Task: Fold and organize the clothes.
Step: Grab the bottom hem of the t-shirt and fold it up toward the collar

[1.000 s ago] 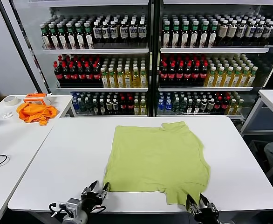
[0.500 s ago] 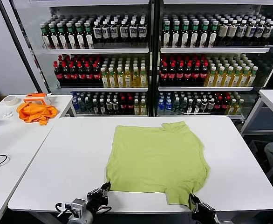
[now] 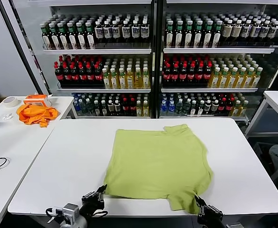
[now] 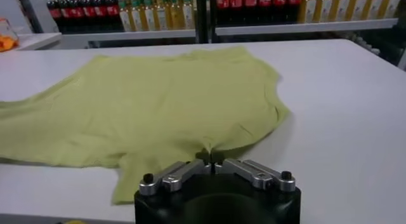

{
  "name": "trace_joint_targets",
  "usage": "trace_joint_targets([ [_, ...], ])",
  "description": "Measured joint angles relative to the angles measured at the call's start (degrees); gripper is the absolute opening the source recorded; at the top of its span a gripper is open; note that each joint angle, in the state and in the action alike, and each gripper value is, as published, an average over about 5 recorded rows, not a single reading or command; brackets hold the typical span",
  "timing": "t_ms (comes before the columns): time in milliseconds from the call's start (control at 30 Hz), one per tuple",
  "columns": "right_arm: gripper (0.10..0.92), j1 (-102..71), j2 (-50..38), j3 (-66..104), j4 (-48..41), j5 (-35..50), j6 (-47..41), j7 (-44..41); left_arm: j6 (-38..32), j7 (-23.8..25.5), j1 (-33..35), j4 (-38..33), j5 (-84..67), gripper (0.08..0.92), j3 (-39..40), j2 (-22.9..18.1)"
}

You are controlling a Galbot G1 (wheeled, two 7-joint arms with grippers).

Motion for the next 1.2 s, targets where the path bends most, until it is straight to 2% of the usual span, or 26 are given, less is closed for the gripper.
trace_joint_targets([
  [300, 0.106, -0.89, -0.86, 0.24, 2.61, 0.73, -1.27, 0.23, 0.00, 0.31, 5.87, -5.40, -0.90, 0.083, -3.44, 1.44],
  [500, 0.106, 3.47, -1.45, -0.07, 1.85, 2.14, -3.09, 0.90, -0.62, 1.26, 6.71, -6.52, -1.54, 0.083, -4.31, 1.84],
  [1200, 0.106, 25.56, -1.13, -3.71, -11.23, 8.76, -10.54, 3.22, -5.80, 8.56, -11.34, 9.34, -9.74, 0.083, -0.88, 4.03],
])
